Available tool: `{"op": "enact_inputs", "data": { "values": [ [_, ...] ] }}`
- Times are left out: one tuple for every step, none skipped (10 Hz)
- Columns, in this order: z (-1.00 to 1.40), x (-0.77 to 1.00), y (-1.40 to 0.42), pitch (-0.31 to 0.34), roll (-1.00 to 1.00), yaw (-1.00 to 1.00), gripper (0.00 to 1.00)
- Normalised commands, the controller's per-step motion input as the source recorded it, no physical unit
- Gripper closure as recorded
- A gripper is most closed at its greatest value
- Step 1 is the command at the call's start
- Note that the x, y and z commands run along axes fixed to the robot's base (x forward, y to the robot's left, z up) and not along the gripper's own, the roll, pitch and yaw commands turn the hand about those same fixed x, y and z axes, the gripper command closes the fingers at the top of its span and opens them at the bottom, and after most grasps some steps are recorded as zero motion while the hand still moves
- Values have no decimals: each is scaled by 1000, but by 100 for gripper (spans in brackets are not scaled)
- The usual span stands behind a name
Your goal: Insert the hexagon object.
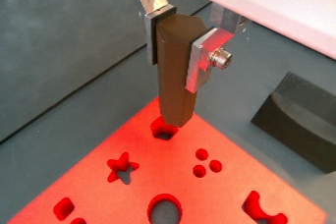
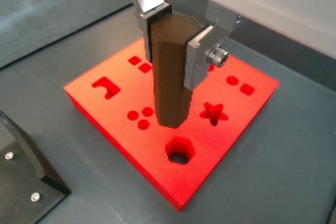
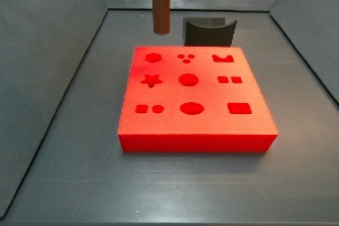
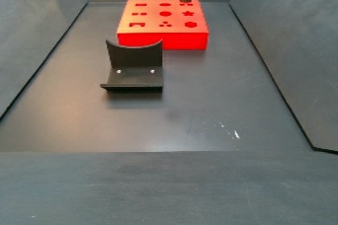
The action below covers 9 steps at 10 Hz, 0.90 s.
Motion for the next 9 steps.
{"op": "enact_inputs", "data": {
  "values": [
    [-389, -103, 0, -204, 164, 0, 100],
    [-400, -129, 0, -219, 216, 0, 100],
    [-383, -211, 0, -207, 239, 11, 100],
    [-340, -177, 0, -174, 166, 31, 100],
    [-271, -134, 0, -173, 87, 6, 100],
    [-180, 0, -40, -140, 116, 11, 100],
    [-154, 6, -66, -101, 147, 83, 100],
    [-143, 160, -94, -69, 144, 163, 100],
    [-237, 6, -46, -84, 131, 149, 100]
  ]
}}
